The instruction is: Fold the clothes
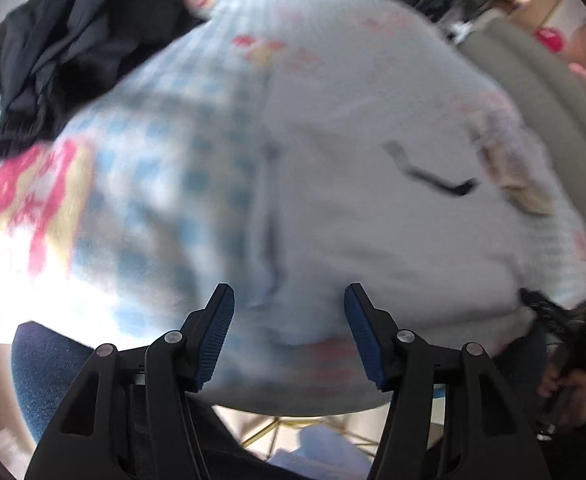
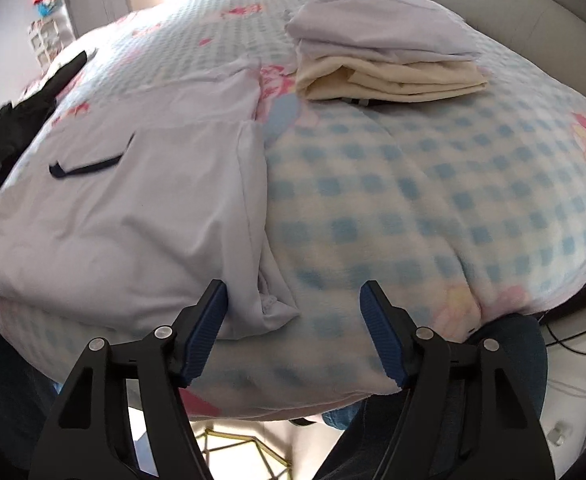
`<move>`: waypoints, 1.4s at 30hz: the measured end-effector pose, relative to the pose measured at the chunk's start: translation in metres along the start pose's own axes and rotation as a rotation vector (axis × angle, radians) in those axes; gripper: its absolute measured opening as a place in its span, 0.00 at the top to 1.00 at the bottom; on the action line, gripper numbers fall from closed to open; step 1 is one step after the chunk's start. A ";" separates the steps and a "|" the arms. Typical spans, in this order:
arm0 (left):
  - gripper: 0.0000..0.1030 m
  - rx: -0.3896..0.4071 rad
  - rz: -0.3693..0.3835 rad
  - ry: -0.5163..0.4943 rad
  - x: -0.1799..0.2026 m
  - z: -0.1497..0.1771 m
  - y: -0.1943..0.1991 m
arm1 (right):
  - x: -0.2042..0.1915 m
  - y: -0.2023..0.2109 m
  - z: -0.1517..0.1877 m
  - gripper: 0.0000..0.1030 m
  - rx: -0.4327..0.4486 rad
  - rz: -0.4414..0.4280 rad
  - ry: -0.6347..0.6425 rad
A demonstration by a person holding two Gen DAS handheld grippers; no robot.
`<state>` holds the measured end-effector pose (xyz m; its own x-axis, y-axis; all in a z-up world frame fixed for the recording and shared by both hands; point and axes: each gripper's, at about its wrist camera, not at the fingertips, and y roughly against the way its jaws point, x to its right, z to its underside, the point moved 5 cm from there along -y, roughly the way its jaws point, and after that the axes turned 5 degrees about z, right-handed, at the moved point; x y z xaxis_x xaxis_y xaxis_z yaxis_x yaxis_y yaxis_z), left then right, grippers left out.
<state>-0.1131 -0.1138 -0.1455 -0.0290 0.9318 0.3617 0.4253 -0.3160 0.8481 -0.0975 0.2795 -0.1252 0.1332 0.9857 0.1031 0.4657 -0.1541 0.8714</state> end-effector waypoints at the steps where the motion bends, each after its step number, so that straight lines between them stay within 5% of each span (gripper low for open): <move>1: 0.41 0.006 0.012 0.035 -0.005 -0.002 0.003 | 0.000 -0.001 0.000 0.32 -0.007 0.009 0.006; 6: 0.42 0.170 0.003 0.144 -0.029 -0.021 0.045 | -0.002 0.012 -0.011 0.30 0.037 0.085 0.023; 9: 0.44 0.185 -0.030 0.122 -0.037 -0.023 0.054 | -0.015 0.022 -0.019 0.30 0.068 0.069 0.047; 11: 0.44 0.168 -0.032 0.082 -0.034 -0.017 0.052 | -0.029 0.027 -0.022 0.30 0.075 0.026 0.062; 14: 0.45 0.114 0.073 0.066 -0.034 -0.008 0.044 | -0.050 0.025 -0.021 0.30 0.073 0.001 0.109; 23: 0.51 0.011 0.063 -0.064 0.002 -0.008 0.004 | -0.073 0.017 -0.007 0.30 0.033 0.008 0.184; 26: 0.51 0.043 0.112 -0.098 0.015 -0.009 0.016 | -0.070 0.026 -0.012 0.30 0.060 0.014 0.184; 29: 0.51 0.092 0.193 -0.090 0.018 -0.010 0.030 | -0.072 0.033 -0.013 0.29 0.072 -0.008 0.185; 33: 0.51 0.054 0.308 -0.061 0.016 -0.008 0.021 | -0.078 0.021 -0.008 0.29 0.037 -0.019 0.203; 42: 0.49 -0.018 0.302 -0.014 0.015 -0.013 -0.010 | -0.078 0.014 0.000 0.28 0.003 -0.040 0.187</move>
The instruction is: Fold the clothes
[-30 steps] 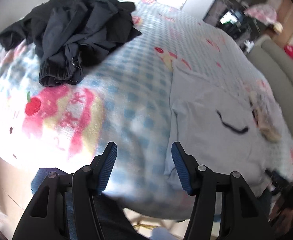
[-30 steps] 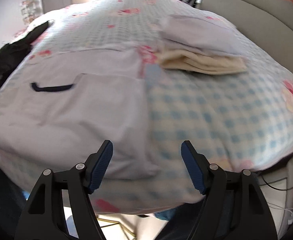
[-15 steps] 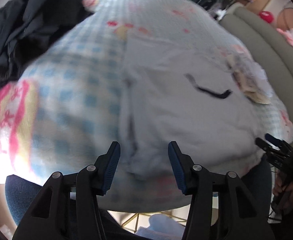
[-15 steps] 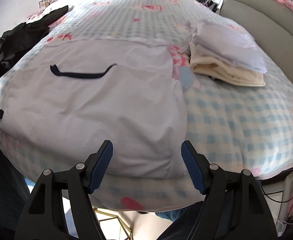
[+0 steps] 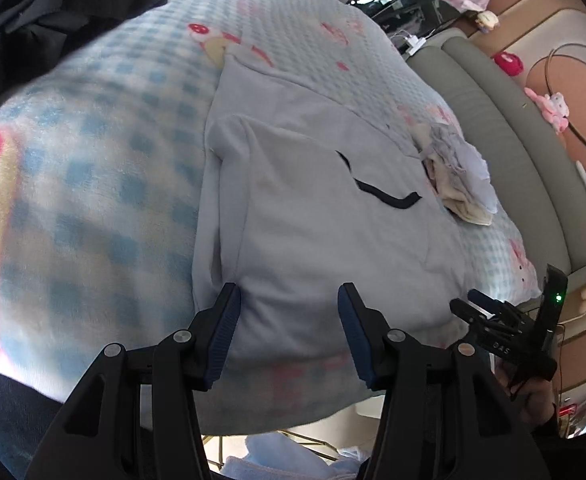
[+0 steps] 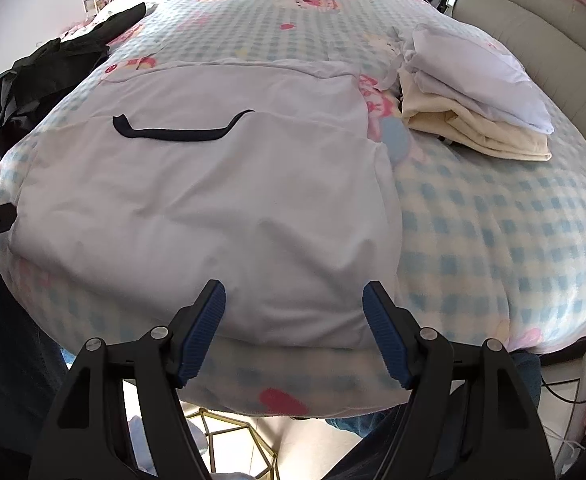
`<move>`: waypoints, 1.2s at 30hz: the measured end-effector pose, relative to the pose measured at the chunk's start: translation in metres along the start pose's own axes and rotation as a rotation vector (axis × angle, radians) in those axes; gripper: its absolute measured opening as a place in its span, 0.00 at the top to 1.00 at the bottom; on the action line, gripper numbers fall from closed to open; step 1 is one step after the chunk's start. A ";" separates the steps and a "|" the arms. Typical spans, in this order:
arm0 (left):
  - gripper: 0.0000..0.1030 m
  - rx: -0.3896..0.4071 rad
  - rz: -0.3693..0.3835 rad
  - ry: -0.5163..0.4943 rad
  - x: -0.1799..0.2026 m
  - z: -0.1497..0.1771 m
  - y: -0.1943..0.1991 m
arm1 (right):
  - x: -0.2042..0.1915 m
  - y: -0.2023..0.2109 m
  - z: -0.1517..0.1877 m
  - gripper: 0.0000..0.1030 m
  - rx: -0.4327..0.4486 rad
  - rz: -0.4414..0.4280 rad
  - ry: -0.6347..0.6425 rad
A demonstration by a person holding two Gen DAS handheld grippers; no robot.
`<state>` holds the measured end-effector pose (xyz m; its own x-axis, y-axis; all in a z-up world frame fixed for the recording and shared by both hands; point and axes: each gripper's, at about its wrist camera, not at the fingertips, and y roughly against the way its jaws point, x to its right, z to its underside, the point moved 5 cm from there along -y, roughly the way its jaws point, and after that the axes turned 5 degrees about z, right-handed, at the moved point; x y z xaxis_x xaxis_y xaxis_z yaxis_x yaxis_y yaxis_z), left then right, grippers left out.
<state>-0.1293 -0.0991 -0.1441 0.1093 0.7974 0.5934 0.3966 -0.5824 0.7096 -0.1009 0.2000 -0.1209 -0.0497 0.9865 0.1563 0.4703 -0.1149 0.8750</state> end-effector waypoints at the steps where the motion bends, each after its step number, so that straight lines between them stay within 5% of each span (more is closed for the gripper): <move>1: 0.49 -0.012 -0.019 -0.001 -0.001 0.001 -0.003 | 0.000 -0.001 0.000 0.28 -0.003 0.001 0.002; 10: 0.77 -0.017 -0.014 0.016 -0.010 0.011 0.006 | -0.001 -0.007 0.005 0.27 -0.025 0.002 0.001; 16: 0.88 -0.028 -0.133 -0.087 0.002 0.007 0.019 | 0.000 -0.007 0.006 0.27 -0.023 0.008 0.010; 21: 0.89 -0.054 -0.238 -0.077 -0.015 0.008 0.023 | 0.017 -0.008 0.006 0.27 -0.034 0.057 -0.020; 24: 0.88 0.009 -0.157 -0.015 -0.018 0.003 0.035 | 0.028 -0.007 0.006 0.27 -0.045 0.028 -0.075; 30: 0.83 0.136 -0.040 -0.090 0.025 -0.017 0.041 | 0.023 -0.001 0.003 0.27 -0.025 0.023 -0.067; 33: 0.64 0.087 -0.017 -0.124 0.041 -0.015 0.016 | 0.017 -0.003 0.003 0.27 -0.027 0.023 -0.046; 36: 0.65 0.006 -0.117 -0.132 0.035 -0.005 -0.013 | 0.017 -0.006 0.005 0.27 -0.030 0.032 -0.037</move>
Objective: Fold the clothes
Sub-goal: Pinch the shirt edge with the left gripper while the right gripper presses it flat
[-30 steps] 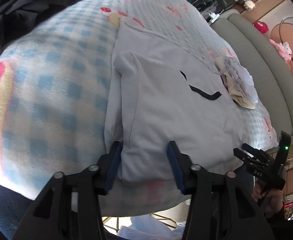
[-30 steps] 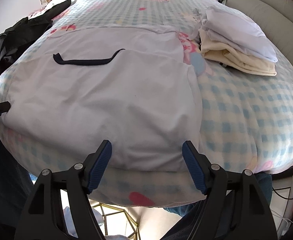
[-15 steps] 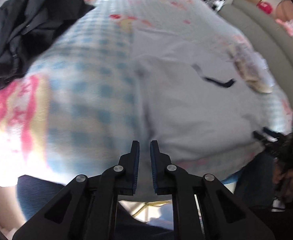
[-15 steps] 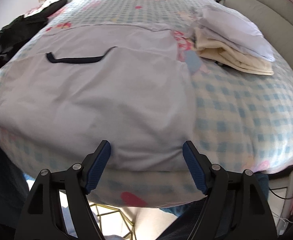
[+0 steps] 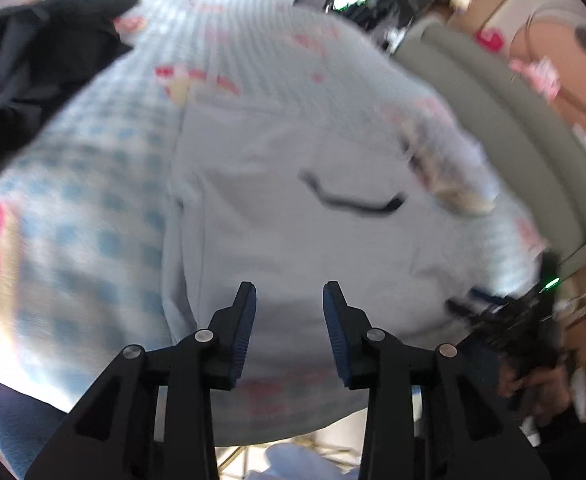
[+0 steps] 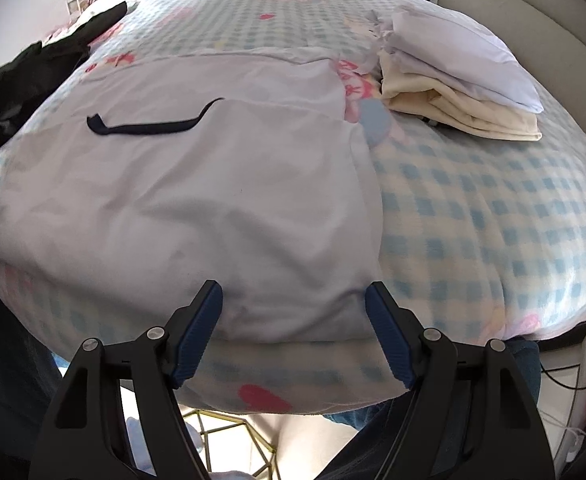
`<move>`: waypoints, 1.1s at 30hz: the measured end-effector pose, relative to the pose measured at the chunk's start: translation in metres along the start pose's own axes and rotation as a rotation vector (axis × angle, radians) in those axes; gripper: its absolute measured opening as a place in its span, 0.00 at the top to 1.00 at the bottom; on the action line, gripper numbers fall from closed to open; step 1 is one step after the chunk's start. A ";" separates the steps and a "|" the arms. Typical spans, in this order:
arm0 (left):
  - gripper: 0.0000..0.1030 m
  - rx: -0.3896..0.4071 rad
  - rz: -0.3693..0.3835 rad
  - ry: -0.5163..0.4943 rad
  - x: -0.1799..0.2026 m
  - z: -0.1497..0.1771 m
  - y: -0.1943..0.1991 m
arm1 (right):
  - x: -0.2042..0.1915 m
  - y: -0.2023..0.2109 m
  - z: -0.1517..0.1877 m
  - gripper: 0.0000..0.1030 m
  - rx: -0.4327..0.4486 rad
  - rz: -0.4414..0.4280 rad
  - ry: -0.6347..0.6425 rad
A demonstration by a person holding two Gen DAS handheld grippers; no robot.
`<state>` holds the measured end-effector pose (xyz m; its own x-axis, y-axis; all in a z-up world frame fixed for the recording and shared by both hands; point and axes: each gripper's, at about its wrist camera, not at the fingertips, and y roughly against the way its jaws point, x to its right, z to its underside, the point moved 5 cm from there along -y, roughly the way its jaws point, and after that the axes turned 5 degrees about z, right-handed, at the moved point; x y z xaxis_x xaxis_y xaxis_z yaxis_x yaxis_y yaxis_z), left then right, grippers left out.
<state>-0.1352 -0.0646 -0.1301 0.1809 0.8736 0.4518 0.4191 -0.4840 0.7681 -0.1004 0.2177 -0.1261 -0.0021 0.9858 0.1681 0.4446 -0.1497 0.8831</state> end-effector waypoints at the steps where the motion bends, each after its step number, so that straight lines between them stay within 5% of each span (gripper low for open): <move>1: 0.67 0.002 -0.023 0.021 -0.005 0.001 0.000 | 0.004 0.000 0.000 0.27 -0.004 0.008 -0.010; 5: 0.68 0.078 -0.137 0.095 -0.027 -0.001 0.023 | 0.038 0.016 -0.007 0.28 0.033 0.059 -0.088; 9: 0.67 0.128 -0.044 0.127 -0.031 -0.006 0.041 | 0.062 0.028 -0.016 0.28 0.068 0.053 -0.153; 13: 0.64 0.110 0.014 0.087 -0.013 -0.007 0.030 | 0.037 0.021 -0.019 0.28 0.061 -0.016 -0.100; 17: 0.63 0.022 -0.071 0.065 -0.011 0.000 0.003 | -0.006 -0.001 -0.015 0.28 0.011 -0.088 -0.016; 21: 0.51 0.066 -0.102 0.086 -0.020 -0.010 0.019 | -0.005 0.013 -0.016 0.28 0.033 -0.009 0.040; 27: 0.50 0.137 0.066 0.095 -0.001 -0.047 0.015 | 0.005 0.019 -0.050 0.27 0.097 -0.022 0.030; 30: 0.50 0.030 -0.032 0.046 -0.004 -0.039 -0.018 | -0.002 -0.003 -0.057 0.27 0.068 -0.063 -0.001; 33: 0.64 -0.015 -0.100 0.026 -0.017 -0.028 -0.022 | 0.004 -0.024 -0.053 0.29 0.016 -0.046 0.040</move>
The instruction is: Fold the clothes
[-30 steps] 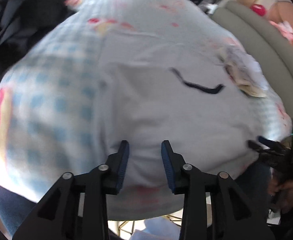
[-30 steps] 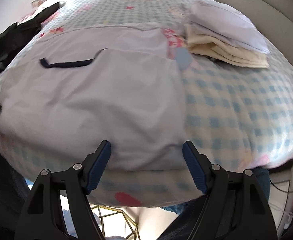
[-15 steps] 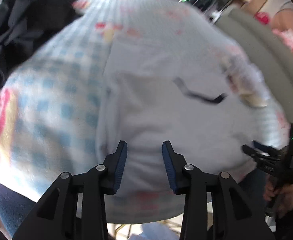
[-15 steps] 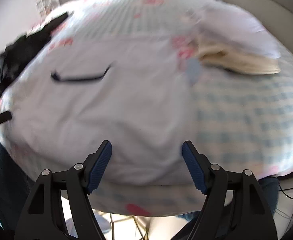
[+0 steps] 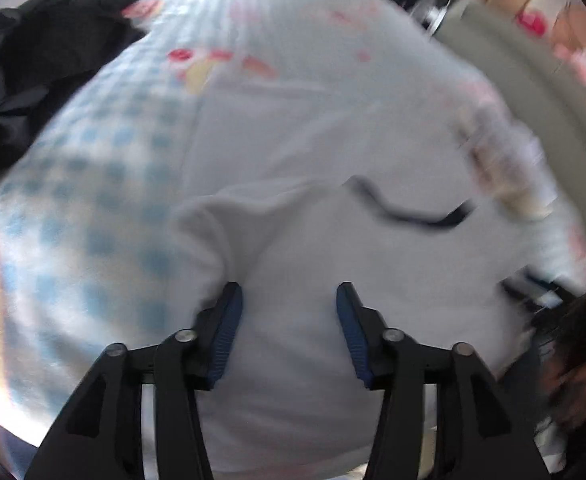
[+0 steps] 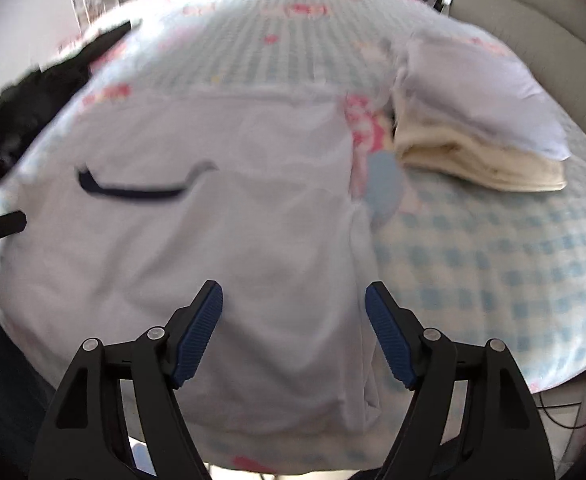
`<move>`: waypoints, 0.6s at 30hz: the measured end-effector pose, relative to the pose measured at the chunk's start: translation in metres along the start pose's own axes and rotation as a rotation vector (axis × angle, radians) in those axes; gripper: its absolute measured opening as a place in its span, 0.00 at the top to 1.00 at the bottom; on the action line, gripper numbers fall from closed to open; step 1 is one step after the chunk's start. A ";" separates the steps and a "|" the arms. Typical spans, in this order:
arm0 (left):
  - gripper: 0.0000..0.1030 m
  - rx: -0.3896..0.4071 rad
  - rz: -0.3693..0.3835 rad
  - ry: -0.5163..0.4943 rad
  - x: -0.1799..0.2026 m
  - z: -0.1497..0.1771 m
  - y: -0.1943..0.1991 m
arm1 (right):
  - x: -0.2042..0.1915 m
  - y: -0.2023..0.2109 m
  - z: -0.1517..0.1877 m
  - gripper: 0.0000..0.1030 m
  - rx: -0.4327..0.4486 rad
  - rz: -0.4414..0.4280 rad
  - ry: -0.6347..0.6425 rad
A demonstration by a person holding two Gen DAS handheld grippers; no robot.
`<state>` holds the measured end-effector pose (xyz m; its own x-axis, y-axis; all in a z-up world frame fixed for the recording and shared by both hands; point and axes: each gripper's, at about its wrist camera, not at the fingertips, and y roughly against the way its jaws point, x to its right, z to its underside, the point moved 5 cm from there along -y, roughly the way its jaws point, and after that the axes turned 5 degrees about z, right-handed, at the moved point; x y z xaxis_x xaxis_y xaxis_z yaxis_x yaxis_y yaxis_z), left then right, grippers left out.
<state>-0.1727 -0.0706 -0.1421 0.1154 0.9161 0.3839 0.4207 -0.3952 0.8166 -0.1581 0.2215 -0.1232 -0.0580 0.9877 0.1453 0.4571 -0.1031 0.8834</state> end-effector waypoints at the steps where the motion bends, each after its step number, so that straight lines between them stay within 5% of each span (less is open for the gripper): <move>1: 0.63 0.011 0.010 0.015 -0.004 0.001 0.008 | 0.005 -0.001 0.002 0.29 -0.004 0.004 0.004; 4: 0.51 0.086 -0.019 0.023 -0.008 -0.001 0.037 | 0.035 0.010 0.005 0.27 0.004 0.051 -0.035; 7: 0.51 0.107 0.057 0.005 0.005 -0.006 0.045 | 0.042 0.024 0.005 0.27 0.023 0.004 -0.082; 13: 0.50 0.012 0.085 -0.019 0.024 0.002 0.011 | -0.005 0.015 0.020 0.27 -0.011 -0.108 -0.048; 16: 0.50 -0.005 0.063 -0.011 0.022 0.003 0.007 | -0.019 0.009 0.026 0.27 -0.025 -0.083 -0.012; 18: 0.50 0.031 0.111 -0.014 0.025 0.000 0.016 | -0.020 0.013 0.023 0.27 -0.006 -0.075 -0.002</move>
<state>-0.1634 -0.0544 -0.1197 0.1749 0.8680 0.4647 0.4321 -0.4918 0.7559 -0.1306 0.2028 -0.1245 -0.0905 0.9929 0.0777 0.4460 -0.0293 0.8945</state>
